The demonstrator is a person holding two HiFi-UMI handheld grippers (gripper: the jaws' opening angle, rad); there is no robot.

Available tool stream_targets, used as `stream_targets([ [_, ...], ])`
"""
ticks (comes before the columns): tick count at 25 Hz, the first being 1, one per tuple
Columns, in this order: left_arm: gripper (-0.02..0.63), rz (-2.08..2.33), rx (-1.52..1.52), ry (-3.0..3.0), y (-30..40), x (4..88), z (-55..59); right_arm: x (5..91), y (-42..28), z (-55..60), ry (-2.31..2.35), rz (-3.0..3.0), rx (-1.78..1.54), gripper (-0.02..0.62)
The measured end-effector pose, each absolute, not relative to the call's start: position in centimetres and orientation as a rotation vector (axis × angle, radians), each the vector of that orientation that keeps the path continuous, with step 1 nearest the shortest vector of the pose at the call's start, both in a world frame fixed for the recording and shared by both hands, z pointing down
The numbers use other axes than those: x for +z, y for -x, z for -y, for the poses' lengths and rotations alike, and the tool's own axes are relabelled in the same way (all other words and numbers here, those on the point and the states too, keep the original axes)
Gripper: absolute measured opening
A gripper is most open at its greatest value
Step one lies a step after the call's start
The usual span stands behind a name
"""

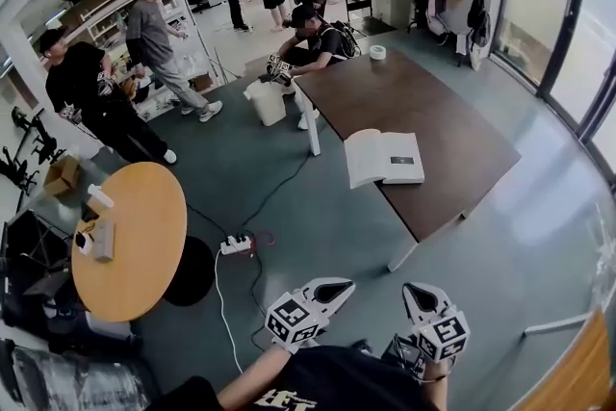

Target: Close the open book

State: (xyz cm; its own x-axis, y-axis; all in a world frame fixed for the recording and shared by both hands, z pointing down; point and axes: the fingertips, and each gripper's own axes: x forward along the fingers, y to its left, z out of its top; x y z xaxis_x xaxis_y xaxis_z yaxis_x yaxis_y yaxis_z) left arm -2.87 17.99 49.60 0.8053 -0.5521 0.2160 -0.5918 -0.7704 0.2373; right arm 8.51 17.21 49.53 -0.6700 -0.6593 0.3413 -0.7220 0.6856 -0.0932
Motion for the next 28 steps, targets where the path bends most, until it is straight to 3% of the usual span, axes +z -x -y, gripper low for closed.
stream_targets([
  [28, 0.006, 0.779, 0.282, -2.735, -7.6, 52.0, -22.2, 52.0, -18.2, -20.2, -1.154, 2.593, 0.38, -0.012],
])
